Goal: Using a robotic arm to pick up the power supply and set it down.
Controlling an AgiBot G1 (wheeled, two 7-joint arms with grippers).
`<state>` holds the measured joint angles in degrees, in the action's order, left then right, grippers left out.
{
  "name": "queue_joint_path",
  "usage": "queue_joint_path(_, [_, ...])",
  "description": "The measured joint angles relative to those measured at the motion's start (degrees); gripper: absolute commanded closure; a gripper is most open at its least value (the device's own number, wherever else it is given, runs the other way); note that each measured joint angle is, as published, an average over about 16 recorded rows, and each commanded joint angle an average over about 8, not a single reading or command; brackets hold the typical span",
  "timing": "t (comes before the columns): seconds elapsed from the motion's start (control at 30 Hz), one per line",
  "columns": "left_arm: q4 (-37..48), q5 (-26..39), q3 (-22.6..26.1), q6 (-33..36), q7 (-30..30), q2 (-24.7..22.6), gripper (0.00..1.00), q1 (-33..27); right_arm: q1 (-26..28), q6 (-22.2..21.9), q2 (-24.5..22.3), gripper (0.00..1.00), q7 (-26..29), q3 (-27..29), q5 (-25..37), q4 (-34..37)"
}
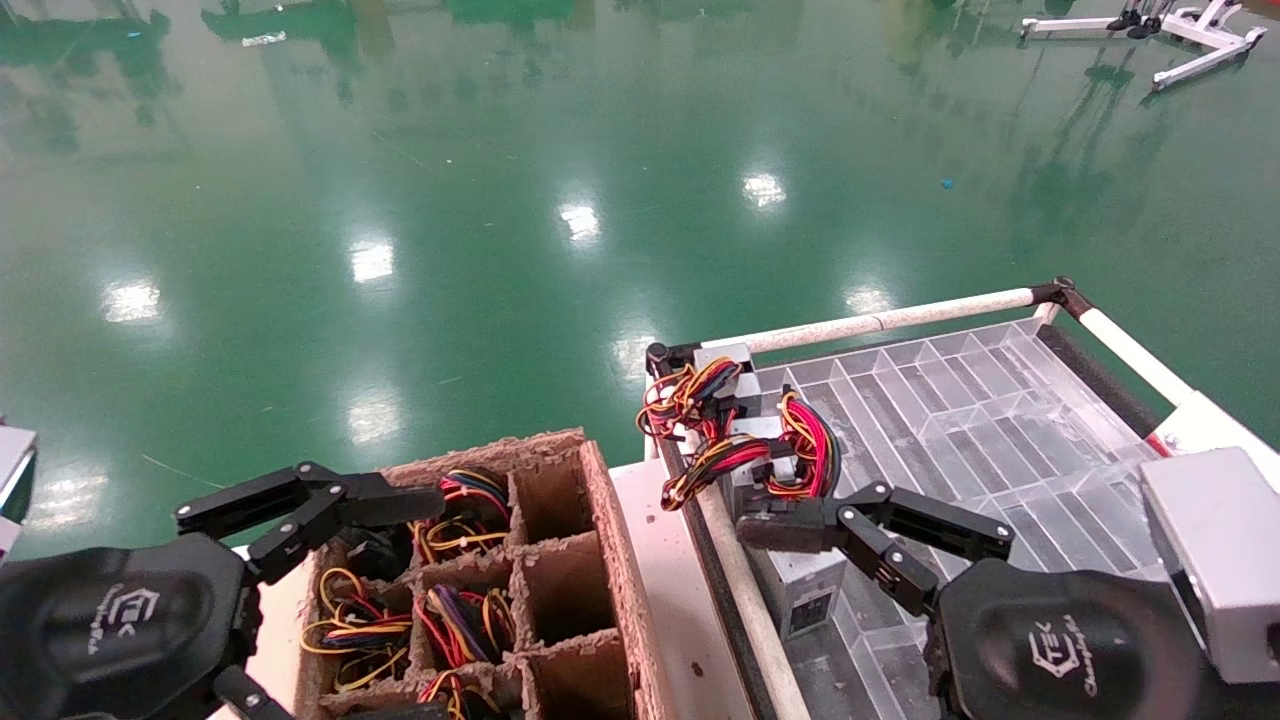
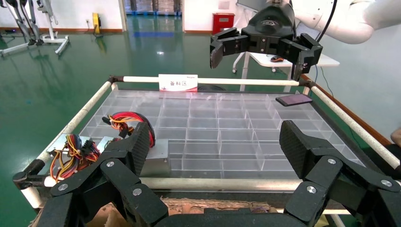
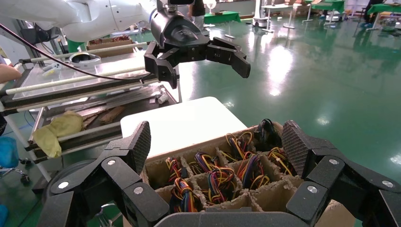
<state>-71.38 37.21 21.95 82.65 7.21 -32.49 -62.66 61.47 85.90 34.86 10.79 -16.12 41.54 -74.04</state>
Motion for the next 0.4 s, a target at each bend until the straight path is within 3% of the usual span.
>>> queue_joint_path(0.4, [0.00,0.00,0.00,0.00,0.00,0.00,0.00,0.00,0.03,-0.11,0.07,0.00,-0.01,0.02,0.15,0.27])
